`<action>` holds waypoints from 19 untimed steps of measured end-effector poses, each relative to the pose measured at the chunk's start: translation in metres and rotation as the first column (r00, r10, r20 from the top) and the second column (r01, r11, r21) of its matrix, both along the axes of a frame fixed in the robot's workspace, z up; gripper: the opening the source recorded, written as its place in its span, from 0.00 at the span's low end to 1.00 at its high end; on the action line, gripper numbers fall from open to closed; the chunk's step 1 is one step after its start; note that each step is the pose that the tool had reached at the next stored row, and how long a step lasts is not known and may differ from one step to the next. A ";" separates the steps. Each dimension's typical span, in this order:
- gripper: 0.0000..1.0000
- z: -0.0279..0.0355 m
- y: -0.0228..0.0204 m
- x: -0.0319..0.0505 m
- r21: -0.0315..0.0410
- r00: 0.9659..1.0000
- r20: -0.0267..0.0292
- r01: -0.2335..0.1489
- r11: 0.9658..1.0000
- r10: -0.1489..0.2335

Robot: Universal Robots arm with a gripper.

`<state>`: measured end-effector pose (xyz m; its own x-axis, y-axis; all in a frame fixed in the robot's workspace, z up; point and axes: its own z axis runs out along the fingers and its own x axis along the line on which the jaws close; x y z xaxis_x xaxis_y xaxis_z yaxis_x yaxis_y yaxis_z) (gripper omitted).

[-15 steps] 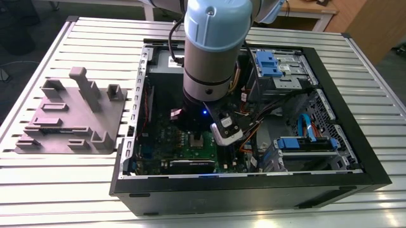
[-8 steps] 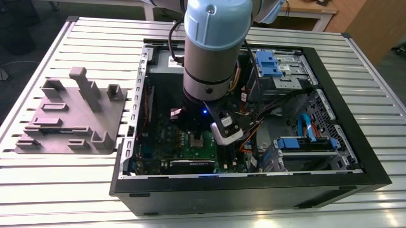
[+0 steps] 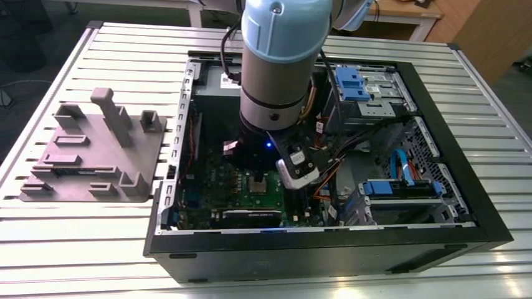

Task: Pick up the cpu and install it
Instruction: 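Close the cpu cover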

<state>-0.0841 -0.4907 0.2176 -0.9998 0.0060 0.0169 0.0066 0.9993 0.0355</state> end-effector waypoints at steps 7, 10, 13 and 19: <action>0.10 0.0075 0.0000 0.0000 0.000 1.000 0.000 0.000 1.000 0.000; 0.10 0.0133 0.0000 0.0000 0.000 1.000 0.000 0.000 1.000 0.000; 0.10 0.0204 0.0000 0.0000 0.000 1.000 0.000 0.000 1.000 0.000; 0.10 0.0413 0.0000 0.0000 0.000 1.000 0.000 0.000 1.000 0.000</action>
